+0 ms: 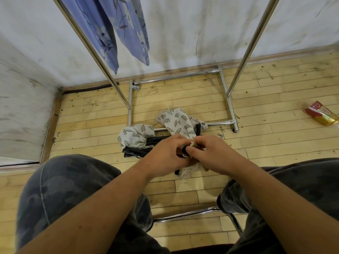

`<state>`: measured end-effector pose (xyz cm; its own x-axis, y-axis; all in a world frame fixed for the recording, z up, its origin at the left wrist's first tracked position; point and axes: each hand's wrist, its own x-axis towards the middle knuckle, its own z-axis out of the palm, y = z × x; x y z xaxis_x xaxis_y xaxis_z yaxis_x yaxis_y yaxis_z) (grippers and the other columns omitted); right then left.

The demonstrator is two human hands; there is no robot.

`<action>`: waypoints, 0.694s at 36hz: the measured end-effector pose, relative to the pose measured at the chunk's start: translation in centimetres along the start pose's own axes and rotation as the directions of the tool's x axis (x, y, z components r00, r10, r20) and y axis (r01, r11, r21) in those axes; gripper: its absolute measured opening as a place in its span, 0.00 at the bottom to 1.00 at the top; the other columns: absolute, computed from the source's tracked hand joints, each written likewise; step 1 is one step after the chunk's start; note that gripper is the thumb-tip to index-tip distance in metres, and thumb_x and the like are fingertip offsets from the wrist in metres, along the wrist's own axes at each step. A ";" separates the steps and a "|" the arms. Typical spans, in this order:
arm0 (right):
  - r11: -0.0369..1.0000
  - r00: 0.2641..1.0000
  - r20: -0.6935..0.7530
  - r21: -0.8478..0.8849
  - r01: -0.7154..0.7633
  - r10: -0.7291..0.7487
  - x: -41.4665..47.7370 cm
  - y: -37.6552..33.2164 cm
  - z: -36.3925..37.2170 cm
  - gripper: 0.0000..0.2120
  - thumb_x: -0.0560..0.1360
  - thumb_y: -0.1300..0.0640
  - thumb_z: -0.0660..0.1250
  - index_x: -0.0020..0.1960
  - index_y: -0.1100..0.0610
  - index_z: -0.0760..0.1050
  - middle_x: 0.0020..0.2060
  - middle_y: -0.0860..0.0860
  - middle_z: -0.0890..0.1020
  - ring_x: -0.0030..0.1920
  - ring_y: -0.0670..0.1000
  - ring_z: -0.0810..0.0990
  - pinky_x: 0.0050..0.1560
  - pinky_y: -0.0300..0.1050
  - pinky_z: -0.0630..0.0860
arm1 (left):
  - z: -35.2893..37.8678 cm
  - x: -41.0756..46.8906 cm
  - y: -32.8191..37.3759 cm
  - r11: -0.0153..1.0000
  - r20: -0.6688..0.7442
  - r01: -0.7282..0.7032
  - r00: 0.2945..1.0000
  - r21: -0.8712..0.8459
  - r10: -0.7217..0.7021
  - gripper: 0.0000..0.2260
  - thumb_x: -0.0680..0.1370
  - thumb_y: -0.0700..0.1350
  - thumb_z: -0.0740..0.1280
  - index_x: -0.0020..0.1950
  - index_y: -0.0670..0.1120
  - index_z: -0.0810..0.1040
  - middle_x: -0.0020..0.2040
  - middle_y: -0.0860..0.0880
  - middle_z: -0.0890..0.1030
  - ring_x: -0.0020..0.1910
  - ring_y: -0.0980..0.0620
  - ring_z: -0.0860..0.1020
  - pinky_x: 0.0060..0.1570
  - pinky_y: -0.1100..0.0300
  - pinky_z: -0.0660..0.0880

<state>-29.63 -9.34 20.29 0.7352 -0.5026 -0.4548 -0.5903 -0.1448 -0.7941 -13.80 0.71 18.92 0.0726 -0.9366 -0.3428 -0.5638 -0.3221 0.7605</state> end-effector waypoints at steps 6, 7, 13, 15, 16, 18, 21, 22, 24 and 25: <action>0.998 1.000 0.006 0.062 0.002 -0.002 -0.3 -0.7 0.0 0.09 0.82 0.50 0.66 0.47 0.54 0.77 0.35 0.49 0.80 0.27 0.42 0.77 0.28 0.37 0.72 | 0.2 0.4 -0.2 1.000 -0.027 0.016 1.000 -0.022 -0.017 0.16 0.73 0.55 0.77 0.60 0.60 0.80 0.60 0.60 0.74 0.58 0.61 0.76 0.60 0.60 0.74; 0.997 1.000 0.005 0.078 0.007 -0.007 -0.4 -0.9 0.0 0.08 0.82 0.50 0.66 0.47 0.53 0.77 0.36 0.49 0.81 0.30 0.43 0.77 0.31 0.39 0.74 | 0.2 0.4 -0.4 1.000 -0.038 0.005 0.999 -0.014 -0.005 0.16 0.73 0.55 0.77 0.60 0.61 0.80 0.61 0.61 0.73 0.61 0.59 0.75 0.63 0.57 0.74; 0.976 1.000 -0.013 0.218 -0.004 0.007 -0.6 -1.6 -0.4 0.09 0.84 0.51 0.65 0.52 0.53 0.81 0.43 0.49 0.85 0.27 0.37 0.75 0.28 0.31 0.70 | 0.5 0.7 -0.8 1.000 -0.055 0.009 0.998 -0.017 -0.010 0.18 0.77 0.55 0.73 0.66 0.64 0.76 0.73 0.65 0.68 0.74 0.60 0.67 0.73 0.53 0.68; 0.959 0.999 -0.004 0.282 -0.034 0.037 -0.7 -1.9 -0.6 0.10 0.84 0.51 0.64 0.52 0.54 0.82 0.35 0.44 0.85 0.24 0.39 0.74 0.25 0.31 0.68 | 0.4 0.5 -0.3 0.996 -0.044 -0.010 0.999 -0.092 0.006 0.18 0.79 0.51 0.73 0.67 0.60 0.76 0.66 0.67 0.74 0.66 0.66 0.73 0.65 0.68 0.71; 0.950 0.999 0.003 0.308 -0.044 0.045 -0.8 -1.9 -0.7 0.11 0.85 0.51 0.64 0.52 0.54 0.83 0.33 0.43 0.84 0.24 0.40 0.73 0.24 0.33 0.68 | 0.3 0.5 -0.1 0.992 -0.038 -0.010 0.999 -0.124 0.005 0.16 0.79 0.50 0.73 0.66 0.59 0.77 0.62 0.66 0.77 0.62 0.66 0.76 0.60 0.69 0.72; 0.926 0.998 0.023 0.372 -0.060 0.055 -0.9 -2.1 -0.8 0.12 0.85 0.52 0.62 0.53 0.54 0.83 0.40 0.48 0.87 0.25 0.45 0.73 0.24 0.39 0.67 | 0.3 0.6 0.2 0.988 -0.041 0.005 0.999 -0.156 -0.011 0.12 0.80 0.51 0.72 0.63 0.59 0.78 0.58 0.62 0.80 0.59 0.63 0.79 0.60 0.60 0.77; 0.891 0.996 0.052 0.447 -0.083 0.067 -1.0 -2.1 -0.9 0.12 0.86 0.54 0.60 0.56 0.54 0.82 0.48 0.50 0.87 0.25 0.49 0.72 0.23 0.41 0.65 | 0.1 0.8 0.4 0.988 -0.058 0.027 0.998 -0.153 -0.036 0.08 0.81 0.52 0.71 0.59 0.62 0.79 0.53 0.61 0.83 0.54 0.61 0.81 0.58 0.52 0.79; 0.887 0.996 0.059 0.454 -0.086 0.067 -1.0 -2.2 -0.9 0.13 0.86 0.54 0.59 0.57 0.55 0.82 0.48 0.49 0.87 0.25 0.49 0.72 0.23 0.41 0.65 | 0.0 0.8 0.5 0.988 -0.062 0.025 0.997 -0.152 -0.035 0.08 0.81 0.51 0.71 0.57 0.63 0.79 0.52 0.61 0.83 0.53 0.61 0.81 0.57 0.53 0.80; 0.884 0.996 0.067 0.459 -0.090 0.066 -1.0 -2.2 -0.9 0.13 0.87 0.54 0.59 0.57 0.55 0.82 0.48 0.49 0.87 0.25 0.49 0.73 0.23 0.41 0.65 | 0.1 0.7 0.6 0.987 -0.064 0.015 0.998 -0.159 -0.025 0.10 0.80 0.48 0.72 0.55 0.64 0.78 0.50 0.61 0.83 0.51 0.61 0.82 0.56 0.54 0.80; 0.885 0.995 0.071 0.457 -0.091 0.065 -1.0 -2.2 -0.9 0.13 0.87 0.54 0.59 0.57 0.55 0.82 0.49 0.49 0.87 0.26 0.50 0.73 0.23 0.41 0.65 | 0.1 0.7 0.5 0.987 -0.066 0.014 0.998 -0.161 -0.025 0.10 0.80 0.48 0.72 0.55 0.64 0.78 0.50 0.61 0.83 0.51 0.61 0.82 0.55 0.55 0.80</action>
<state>-29.37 -9.23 22.89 0.7168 -0.4494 -0.5331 -0.4367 0.3067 -0.8457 -14.13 -0.08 18.98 0.1406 -0.9352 -0.3250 -0.4227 -0.3535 0.8345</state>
